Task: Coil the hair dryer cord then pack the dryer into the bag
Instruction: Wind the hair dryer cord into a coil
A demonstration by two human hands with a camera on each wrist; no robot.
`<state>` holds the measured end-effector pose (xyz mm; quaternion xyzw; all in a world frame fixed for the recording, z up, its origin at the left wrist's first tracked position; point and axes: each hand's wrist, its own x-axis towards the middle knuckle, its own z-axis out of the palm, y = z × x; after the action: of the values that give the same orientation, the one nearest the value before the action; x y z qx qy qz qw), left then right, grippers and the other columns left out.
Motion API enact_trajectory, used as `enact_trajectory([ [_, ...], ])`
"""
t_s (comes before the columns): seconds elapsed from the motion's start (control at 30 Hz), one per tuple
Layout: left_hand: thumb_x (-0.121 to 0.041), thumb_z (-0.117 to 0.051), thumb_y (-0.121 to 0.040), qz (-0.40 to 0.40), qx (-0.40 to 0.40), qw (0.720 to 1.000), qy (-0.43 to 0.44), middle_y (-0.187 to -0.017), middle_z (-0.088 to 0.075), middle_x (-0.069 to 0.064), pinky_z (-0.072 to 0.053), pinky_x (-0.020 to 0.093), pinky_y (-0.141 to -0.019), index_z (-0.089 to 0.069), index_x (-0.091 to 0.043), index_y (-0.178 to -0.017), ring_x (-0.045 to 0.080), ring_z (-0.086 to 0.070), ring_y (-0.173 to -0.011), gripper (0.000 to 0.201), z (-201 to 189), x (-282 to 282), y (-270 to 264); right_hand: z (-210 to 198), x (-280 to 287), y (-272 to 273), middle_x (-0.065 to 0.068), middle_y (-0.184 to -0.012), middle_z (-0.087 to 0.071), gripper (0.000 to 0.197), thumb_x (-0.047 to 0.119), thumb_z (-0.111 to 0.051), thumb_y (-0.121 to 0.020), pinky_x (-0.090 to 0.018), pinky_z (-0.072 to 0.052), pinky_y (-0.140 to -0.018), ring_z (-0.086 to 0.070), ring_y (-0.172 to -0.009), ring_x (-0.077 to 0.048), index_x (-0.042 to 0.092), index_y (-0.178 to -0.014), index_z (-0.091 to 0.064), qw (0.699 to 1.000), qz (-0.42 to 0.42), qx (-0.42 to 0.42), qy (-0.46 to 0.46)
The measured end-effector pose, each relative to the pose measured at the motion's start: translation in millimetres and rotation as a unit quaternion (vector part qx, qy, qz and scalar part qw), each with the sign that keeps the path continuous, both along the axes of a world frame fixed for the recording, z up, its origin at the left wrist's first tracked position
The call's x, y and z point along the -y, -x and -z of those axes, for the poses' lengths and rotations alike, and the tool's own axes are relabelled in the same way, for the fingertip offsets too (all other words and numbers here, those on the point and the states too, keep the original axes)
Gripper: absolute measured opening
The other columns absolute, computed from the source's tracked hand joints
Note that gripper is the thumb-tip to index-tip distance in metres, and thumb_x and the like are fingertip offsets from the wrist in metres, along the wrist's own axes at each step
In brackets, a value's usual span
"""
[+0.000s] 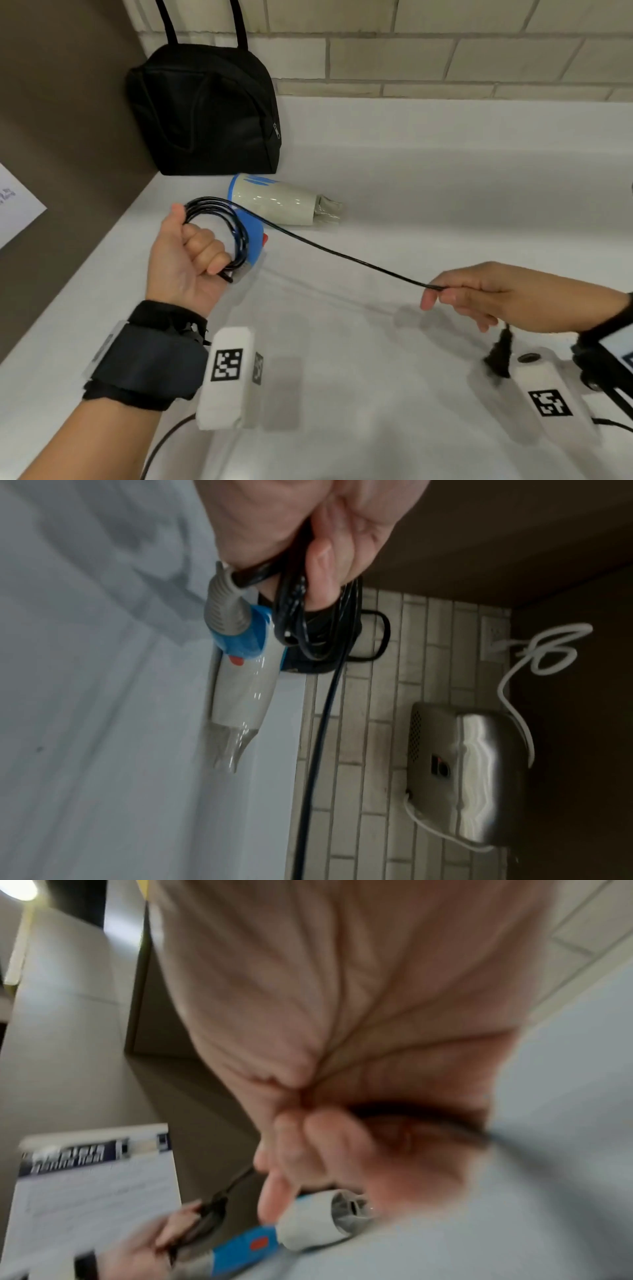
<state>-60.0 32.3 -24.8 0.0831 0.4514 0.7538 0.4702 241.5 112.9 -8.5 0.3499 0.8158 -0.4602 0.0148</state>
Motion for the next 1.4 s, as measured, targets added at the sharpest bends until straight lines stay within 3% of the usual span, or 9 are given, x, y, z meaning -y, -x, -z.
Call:
enact_trajectory([
  [0.1,-0.041,-0.037,-0.092,0.007,-0.02,1.0,0.017,-0.029,-0.018,-0.006,-0.014,0.018,-0.029,-0.02,-0.022,-0.043,0.011,-0.015,-0.026,0.056,2.2,0.6,2.5,6.3,-3.6,-8.3,0.013,-0.078,-0.065,0.029,0.03,-0.037,-0.09,-0.012,-0.045,-0.071,-0.057,-0.072,-0.001,0.047,-0.101,-0.059,0.992,0.031,0.023,-0.122],
  [0.23,-0.041,-0.037,-0.092,0.059,-0.061,0.996,0.033,-0.03,-0.018,-0.007,-0.013,0.02,-0.031,-0.022,-0.023,-0.038,0.009,-0.015,-0.026,0.059,7.2,-2.3,-14.0,17.0,-0.1,4.8,0.021,-0.111,-0.054,0.046,0.022,-0.037,-0.094,-0.017,-0.038,-0.09,-0.052,-0.102,-0.002,0.038,-0.135,-0.026,0.972,-0.048,0.156,-0.169],
  [0.33,-0.041,-0.037,-0.092,0.105,-0.087,0.99,0.027,-0.03,-0.02,-0.009,-0.013,0.02,-0.031,-0.025,-0.023,-0.037,0.006,-0.015,-0.026,0.06,5.8,-4.6,-25.1,18.4,6.2,24.2,0.013,-0.136,-0.041,0.071,0.044,-0.045,-0.088,-0.02,-0.033,-0.097,-0.045,-0.115,-0.01,0.036,-0.14,0.002,0.972,-0.057,0.184,-0.136],
  [0.47,-0.041,-0.035,-0.092,0.151,-0.096,0.984,0.014,-0.03,-0.02,-0.009,-0.012,0.019,-0.031,-0.024,-0.024,-0.036,0.004,-0.016,-0.026,0.06,-0.5,-7.1,-37.6,19.9,15.4,61.9,0.007,-0.142,-0.04,0.078,0.057,-0.041,-0.083,-0.029,-0.035,-0.101,-0.042,-0.126,-0.015,0.034,-0.141,0.006,0.971,-0.056,0.137,-0.188],
  [0.63,-0.043,-0.034,-0.093,0.124,-0.091,0.988,-0.001,-0.03,-0.019,-0.01,-0.013,0.018,-0.031,-0.021,-0.023,-0.039,0.004,-0.015,-0.026,0.058,-10.6,-6.8,-42.2,29.4,34.5,91.8,-0.006,-0.113,-0.062,0.038,0.031,-0.032,-0.096,-0.036,-0.043,-0.079,-0.057,-0.1,-0.03,0.025,-0.133,-0.03,0.947,-0.124,0.145,-0.259],
  [0.83,-0.051,-0.03,-0.088,0.128,-0.229,0.965,-0.013,-0.038,-0.019,-0.012,-0.019,0.019,-0.036,-0.02,-0.022,-0.048,0.006,-0.015,-0.035,0.05,-15.1,-5.0,-68.4,37.1,49.7,109.2,-0.013,-0.096,-0.065,0.04,0.041,-0.021,-0.096,-0.031,-0.016,-0.045,-0.047,-0.061,-0.03,0.008,-0.108,-0.04,0.893,-0.145,0.138,-0.403],
  [1.1,-0.055,-0.032,-0.081,0.252,-0.508,0.823,-0.005,-0.045,-0.039,-0.012,-0.032,0.012,-0.051,-0.035,-0.015,-0.059,0.003,-0.037,-0.046,0.046,12.7,6.1,-78.3,5.4,55.8,107.3,-0.006,-0.087,-0.068,0.034,0.031,-0.029,-0.092,-0.023,-0.012,-0.045,-0.053,-0.059,-0.029,0.015,-0.093,-0.059,0.903,-0.191,0.031,-0.384],
  [1.23,-0.061,-0.026,-0.079,0.284,-0.53,0.799,-0.01,-0.048,-0.047,-0.012,-0.035,0.012,-0.055,-0.048,-0.007,-0.061,0.004,-0.043,-0.052,0.061,14.4,6.3,-72.4,12.3,48.1,97.8,0.008,-0.051,-0.065,0.034,0.048,-0.035,-0.079,-0.022,-0.031,-0.033,-0.057,-0.039,-0.017,0.031,-0.072,-0.064,0.906,-0.093,-0.039,-0.412],
  [1.4,-0.051,-0.026,-0.08,0.295,-0.517,0.804,0.009,-0.04,-0.047,-0.014,-0.035,0.011,-0.054,-0.038,-0.026,-0.045,0.002,-0.044,-0.047,0.044,7.5,7.0,-78.3,5.3,39.9,93.4,0.014,-0.07,-0.071,0.029,0.052,-0.042,-0.076,-0.02,-0.031,-0.043,-0.064,-0.056,-0.015,0.038,-0.076,-0.067,0.913,-0.085,-0.106,-0.383],
])
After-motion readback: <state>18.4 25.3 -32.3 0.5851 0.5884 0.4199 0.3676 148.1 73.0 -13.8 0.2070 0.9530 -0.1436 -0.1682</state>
